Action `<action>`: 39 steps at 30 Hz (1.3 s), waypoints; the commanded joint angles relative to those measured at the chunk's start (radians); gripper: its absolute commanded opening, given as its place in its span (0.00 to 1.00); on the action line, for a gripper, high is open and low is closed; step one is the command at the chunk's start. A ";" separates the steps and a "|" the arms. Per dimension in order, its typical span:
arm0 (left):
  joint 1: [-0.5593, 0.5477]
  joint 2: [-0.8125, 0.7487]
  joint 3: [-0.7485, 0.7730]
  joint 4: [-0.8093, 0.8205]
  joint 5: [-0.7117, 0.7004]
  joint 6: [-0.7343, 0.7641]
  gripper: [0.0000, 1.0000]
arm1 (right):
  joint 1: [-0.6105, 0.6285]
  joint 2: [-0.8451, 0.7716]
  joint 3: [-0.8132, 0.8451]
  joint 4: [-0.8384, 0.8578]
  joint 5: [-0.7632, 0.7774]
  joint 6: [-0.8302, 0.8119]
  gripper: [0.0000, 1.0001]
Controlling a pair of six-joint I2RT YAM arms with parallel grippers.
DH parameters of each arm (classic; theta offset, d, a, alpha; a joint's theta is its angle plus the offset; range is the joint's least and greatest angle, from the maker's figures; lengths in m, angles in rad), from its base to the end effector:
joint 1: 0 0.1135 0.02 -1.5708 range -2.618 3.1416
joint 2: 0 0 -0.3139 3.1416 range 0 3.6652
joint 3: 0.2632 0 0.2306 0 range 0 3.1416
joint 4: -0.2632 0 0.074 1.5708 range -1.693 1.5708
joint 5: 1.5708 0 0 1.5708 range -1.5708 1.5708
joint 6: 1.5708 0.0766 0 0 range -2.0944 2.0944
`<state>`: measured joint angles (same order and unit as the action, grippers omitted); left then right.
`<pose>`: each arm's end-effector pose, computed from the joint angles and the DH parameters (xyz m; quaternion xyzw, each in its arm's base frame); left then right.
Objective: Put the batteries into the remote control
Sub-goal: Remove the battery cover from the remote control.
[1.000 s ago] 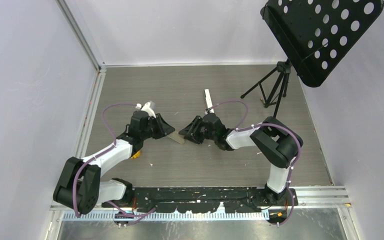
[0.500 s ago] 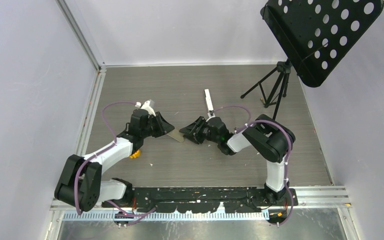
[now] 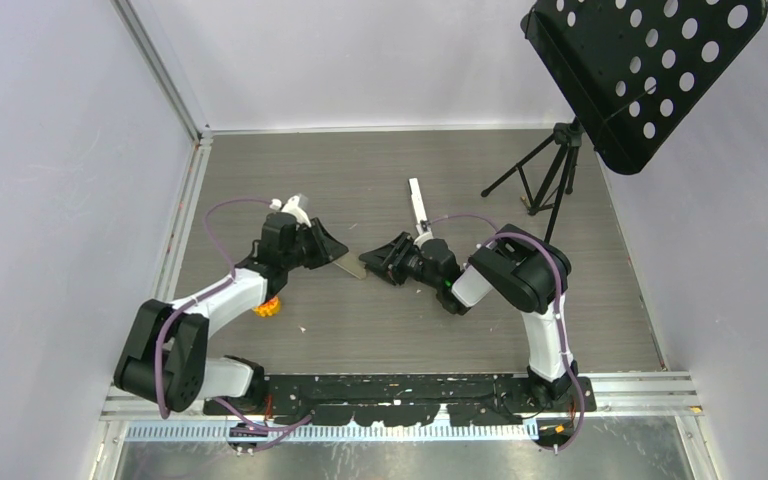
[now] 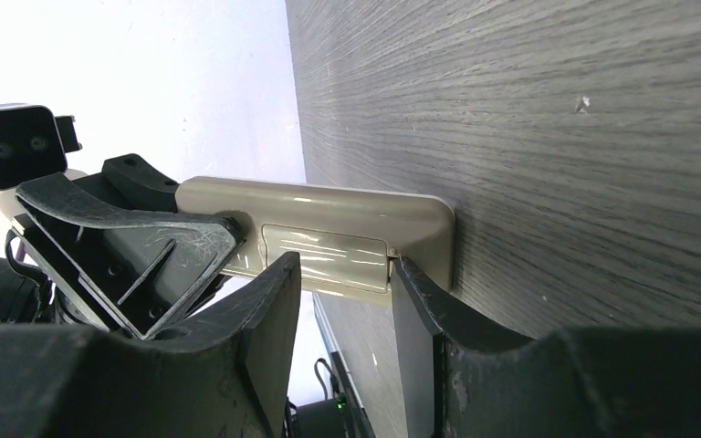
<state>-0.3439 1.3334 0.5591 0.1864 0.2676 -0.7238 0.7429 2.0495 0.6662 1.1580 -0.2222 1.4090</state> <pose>0.2477 -0.1102 0.2238 -0.1031 0.8699 -0.3392 0.3428 0.2906 0.2898 0.1513 0.1888 0.7572 0.5862 0.2178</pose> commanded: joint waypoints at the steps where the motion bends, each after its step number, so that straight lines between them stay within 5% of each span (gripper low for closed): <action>1: -0.099 0.099 -0.041 -0.231 0.135 -0.002 0.00 | 0.057 0.002 0.071 0.159 -0.114 -0.008 0.45; 21: -0.199 0.123 0.063 -0.438 -0.131 0.023 0.00 | -0.016 -0.098 -0.013 0.279 -0.129 -0.054 0.43; 39: -0.213 0.139 0.077 -0.464 -0.171 0.017 0.00 | -0.032 -0.181 -0.066 0.278 -0.130 -0.071 0.41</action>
<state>-0.5167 1.3865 0.7040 0.0143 0.0727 -0.7372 0.6876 1.9820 0.5694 1.1801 -0.2710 1.3289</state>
